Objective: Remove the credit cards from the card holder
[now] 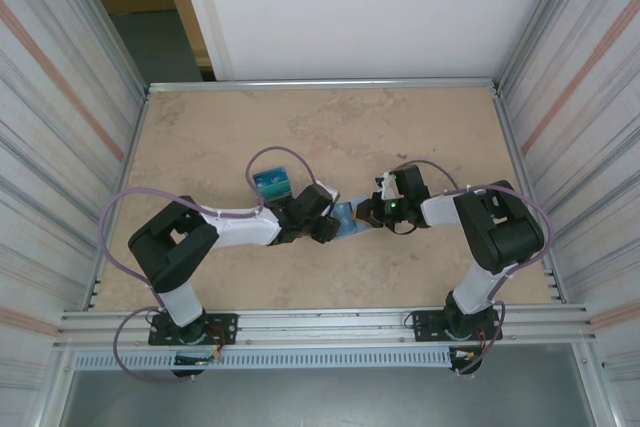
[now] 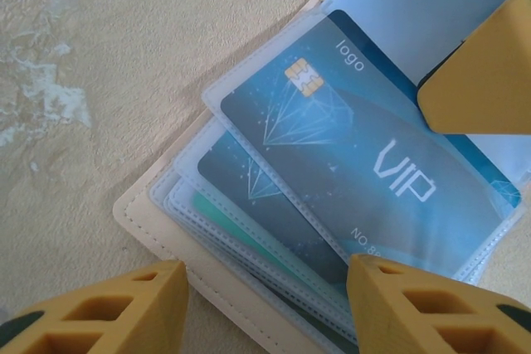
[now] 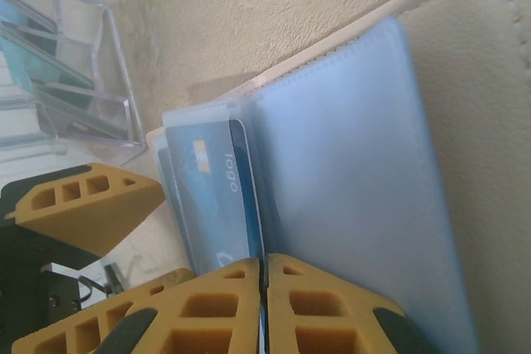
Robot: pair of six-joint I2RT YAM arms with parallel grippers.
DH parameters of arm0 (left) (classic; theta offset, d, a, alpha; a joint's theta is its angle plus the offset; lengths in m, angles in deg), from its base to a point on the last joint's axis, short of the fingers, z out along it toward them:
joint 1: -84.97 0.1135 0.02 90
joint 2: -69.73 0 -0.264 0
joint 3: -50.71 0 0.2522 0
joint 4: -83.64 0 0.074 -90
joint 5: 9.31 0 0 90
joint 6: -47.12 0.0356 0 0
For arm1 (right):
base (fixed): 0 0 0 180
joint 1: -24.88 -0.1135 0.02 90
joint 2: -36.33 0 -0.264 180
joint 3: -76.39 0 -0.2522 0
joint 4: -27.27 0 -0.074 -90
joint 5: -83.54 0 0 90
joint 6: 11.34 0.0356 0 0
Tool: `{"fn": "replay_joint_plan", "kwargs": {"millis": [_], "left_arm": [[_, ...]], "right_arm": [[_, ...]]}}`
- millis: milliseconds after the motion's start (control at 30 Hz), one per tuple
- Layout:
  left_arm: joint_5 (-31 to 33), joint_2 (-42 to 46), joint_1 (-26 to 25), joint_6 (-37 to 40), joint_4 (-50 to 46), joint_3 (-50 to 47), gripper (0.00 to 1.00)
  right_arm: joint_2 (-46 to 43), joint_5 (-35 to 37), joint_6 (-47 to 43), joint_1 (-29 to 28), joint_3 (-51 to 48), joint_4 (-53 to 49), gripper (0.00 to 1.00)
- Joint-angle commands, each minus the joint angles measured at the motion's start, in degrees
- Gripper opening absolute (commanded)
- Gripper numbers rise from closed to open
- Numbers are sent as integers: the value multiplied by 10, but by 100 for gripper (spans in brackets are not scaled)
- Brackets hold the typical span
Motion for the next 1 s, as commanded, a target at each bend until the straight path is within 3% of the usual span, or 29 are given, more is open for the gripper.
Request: {"fn": "replay_joint_plan", "kwargs": {"millis": [0, 267, 433, 967], "left_arm": [[11, -13, 2, 1, -45, 4, 54], [10, -14, 2, 2, -46, 5, 54], [9, -14, 1, 3, -46, 7, 54], [8, -12, 2, 5, -47, 7, 54]], "right_arm": [[11, -10, 18, 5, -9, 24, 11], [11, -14, 22, 11, -13, 31, 12], [15, -23, 31, 17, -19, 50, 22], [47, -40, 39, 17, -19, 75, 10]]}}
